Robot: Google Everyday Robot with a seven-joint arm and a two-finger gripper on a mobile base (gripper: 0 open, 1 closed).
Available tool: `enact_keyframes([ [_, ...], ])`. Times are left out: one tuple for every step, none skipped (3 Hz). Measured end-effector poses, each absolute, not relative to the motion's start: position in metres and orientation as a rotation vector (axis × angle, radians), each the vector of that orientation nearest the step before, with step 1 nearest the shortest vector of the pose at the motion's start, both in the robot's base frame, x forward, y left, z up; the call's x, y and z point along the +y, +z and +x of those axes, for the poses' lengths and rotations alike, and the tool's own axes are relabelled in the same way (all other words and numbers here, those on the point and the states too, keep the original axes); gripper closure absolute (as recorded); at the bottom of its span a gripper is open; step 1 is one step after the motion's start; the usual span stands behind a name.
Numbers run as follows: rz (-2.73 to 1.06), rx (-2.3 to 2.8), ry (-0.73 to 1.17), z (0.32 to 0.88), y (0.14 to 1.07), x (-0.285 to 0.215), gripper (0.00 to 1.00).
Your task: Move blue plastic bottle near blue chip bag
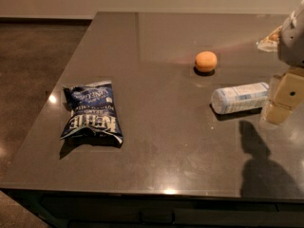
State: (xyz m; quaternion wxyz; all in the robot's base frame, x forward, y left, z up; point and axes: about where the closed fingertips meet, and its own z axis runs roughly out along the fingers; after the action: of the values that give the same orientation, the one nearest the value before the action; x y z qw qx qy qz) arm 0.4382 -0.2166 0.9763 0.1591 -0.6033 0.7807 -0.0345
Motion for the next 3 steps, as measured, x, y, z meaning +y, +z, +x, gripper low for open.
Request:
enact_keyframes([
  [-1.724,2.231,-0.099,0.438,0.976,-0.217,0.0],
  [-1.749,2.235,-0.119,0.445,0.972,-0.216,0.0],
  [-1.808,2.216,-0.073,0.474,0.95,-0.223,0.0],
])
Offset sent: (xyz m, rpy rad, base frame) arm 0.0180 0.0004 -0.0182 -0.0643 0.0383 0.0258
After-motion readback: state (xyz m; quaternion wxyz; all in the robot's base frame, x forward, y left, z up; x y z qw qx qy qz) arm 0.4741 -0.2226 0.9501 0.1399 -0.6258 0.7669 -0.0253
